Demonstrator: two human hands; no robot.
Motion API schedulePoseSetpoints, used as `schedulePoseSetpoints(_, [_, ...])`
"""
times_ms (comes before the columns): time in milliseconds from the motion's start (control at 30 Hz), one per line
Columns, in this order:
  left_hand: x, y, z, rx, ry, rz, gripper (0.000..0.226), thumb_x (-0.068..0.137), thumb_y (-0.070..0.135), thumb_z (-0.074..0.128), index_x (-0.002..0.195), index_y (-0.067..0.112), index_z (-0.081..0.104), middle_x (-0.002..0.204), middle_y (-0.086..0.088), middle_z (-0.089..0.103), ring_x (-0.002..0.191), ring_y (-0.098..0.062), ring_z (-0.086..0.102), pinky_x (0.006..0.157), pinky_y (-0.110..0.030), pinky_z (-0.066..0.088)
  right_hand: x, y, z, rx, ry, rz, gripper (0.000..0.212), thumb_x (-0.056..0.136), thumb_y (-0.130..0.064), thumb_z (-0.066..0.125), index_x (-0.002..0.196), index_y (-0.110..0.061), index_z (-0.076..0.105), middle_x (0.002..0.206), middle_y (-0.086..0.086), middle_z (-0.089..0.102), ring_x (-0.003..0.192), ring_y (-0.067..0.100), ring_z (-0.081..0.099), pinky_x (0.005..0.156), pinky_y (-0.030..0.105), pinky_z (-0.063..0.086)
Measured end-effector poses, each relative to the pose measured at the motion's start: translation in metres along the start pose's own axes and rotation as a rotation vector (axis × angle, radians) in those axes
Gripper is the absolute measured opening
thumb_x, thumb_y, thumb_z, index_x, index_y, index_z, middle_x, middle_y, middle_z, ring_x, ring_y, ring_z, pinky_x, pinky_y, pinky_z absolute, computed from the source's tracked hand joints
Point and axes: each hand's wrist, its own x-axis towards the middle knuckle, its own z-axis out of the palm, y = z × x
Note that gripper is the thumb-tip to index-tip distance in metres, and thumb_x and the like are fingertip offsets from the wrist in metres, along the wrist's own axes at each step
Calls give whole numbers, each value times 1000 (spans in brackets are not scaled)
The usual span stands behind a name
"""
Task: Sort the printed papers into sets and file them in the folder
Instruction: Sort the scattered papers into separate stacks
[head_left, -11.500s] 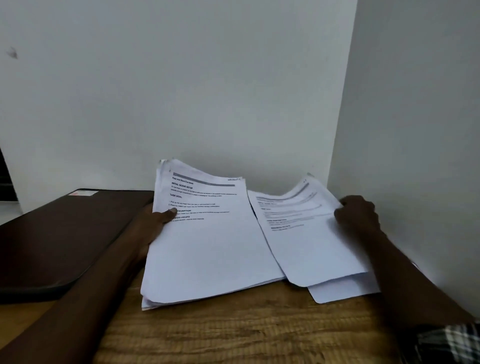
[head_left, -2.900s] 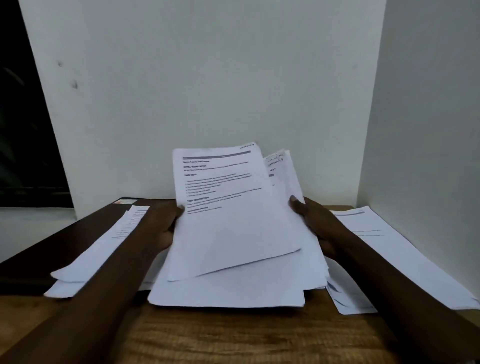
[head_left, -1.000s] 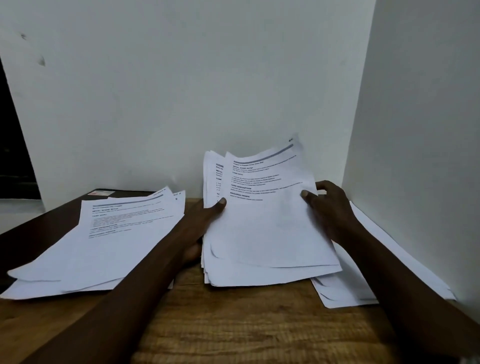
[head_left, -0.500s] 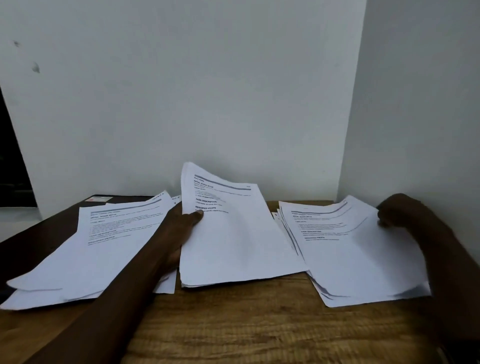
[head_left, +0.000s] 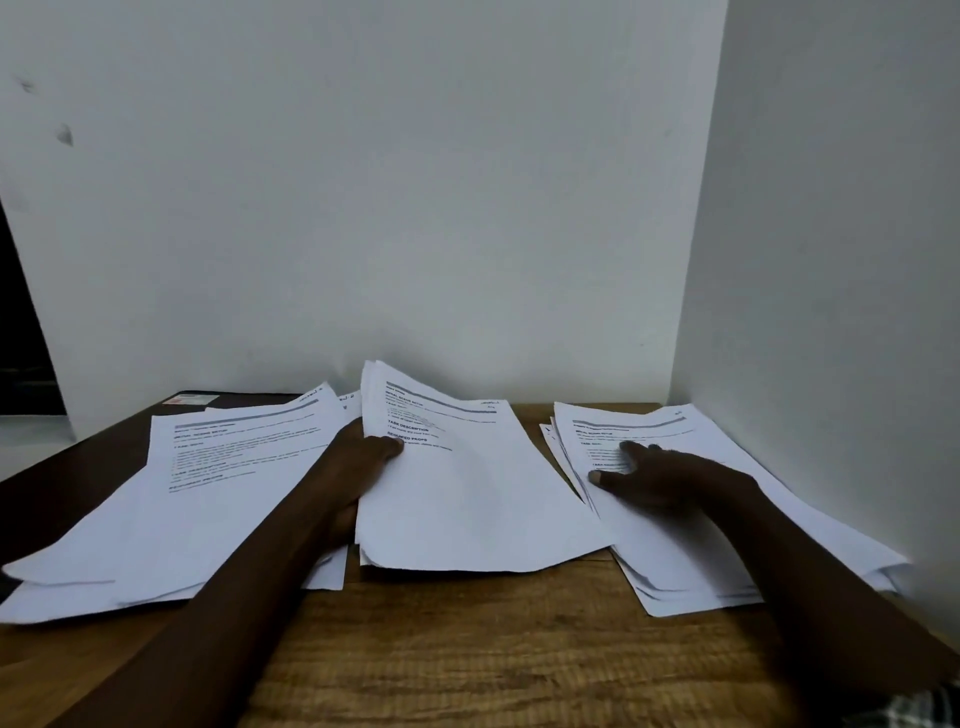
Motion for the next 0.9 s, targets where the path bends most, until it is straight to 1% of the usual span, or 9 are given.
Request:
schedulePoseSetpoints(67, [-2,4,1,68,17,26,31,95,-8,44,122,-3,58,109,-14,70,93,-30,68,77,-32,59,-8,-9,-4,162,125,-100,86,87,-68,49,152,-18,21,154,8,34,141,27,34,114,41,27])
schedulePoseSetpoints(133, [-5,12,1,115,44,90,26,94,-8,47,114,2,59,95,-6,69,78,-18,66,56,-17,54,-18,-24,-6,394,253,-175,74,90,-59,52,148,-16,33,142,8,50,130,25,47,101,31,35])
schedulePoseSetpoints(233, [-12,26,-2,33,24,170,27,94,-8,46,116,4,59,104,-13,70,77,-17,72,61,-24,56,-26,-45,-7,826,238,-214,68,85,-58,60,138,-18,46,123,5,63,108,19,62,91,30,48])
schedulePoseSetpoints(333, [-18,31,-3,-115,-63,197,35,95,-3,46,128,5,55,120,-16,68,104,-31,68,86,-44,56,-33,-59,-5,1082,63,-272,52,80,-52,71,117,-19,58,105,0,70,86,13,70,81,29,58])
schedulePoseSetpoints(433, [-24,33,1,-194,-143,199,39,96,3,48,134,8,51,128,-15,64,114,-37,63,93,-52,53,-38,-62,-6,1199,-45,-360,28,83,-27,76,104,-13,63,99,4,74,83,16,72,72,28,58])
schedulePoseSetpoints(533, [-24,30,3,-237,-211,155,38,98,12,48,136,11,50,131,-14,63,117,-37,61,96,-58,49,-31,-53,-12,1284,129,-292,41,76,-10,80,109,-11,56,101,12,70,83,22,67,74,35,54])
schedulePoseSetpoints(733, [-19,16,2,-289,-348,7,40,100,15,48,140,14,49,136,-13,59,124,-35,57,108,-59,38,-17,-43,-18,1134,337,-293,31,84,-17,70,112,-20,58,108,12,68,95,30,67,81,40,53])
schedulePoseSetpoints(833, [-14,12,-1,-247,-245,4,34,100,13,49,134,14,54,126,-12,66,112,-33,65,92,-51,54,-13,-42,-15,1075,257,-346,31,89,-16,63,119,-20,59,108,15,67,98,34,65,88,46,51])
schedulePoseSetpoints(900, [-9,11,-1,-91,-126,69,33,99,7,49,132,11,53,121,-13,67,96,-29,70,75,-35,61,-11,-38,-18,1070,239,-357,25,89,-14,61,114,-17,61,101,19,67,87,34,63,79,46,51])
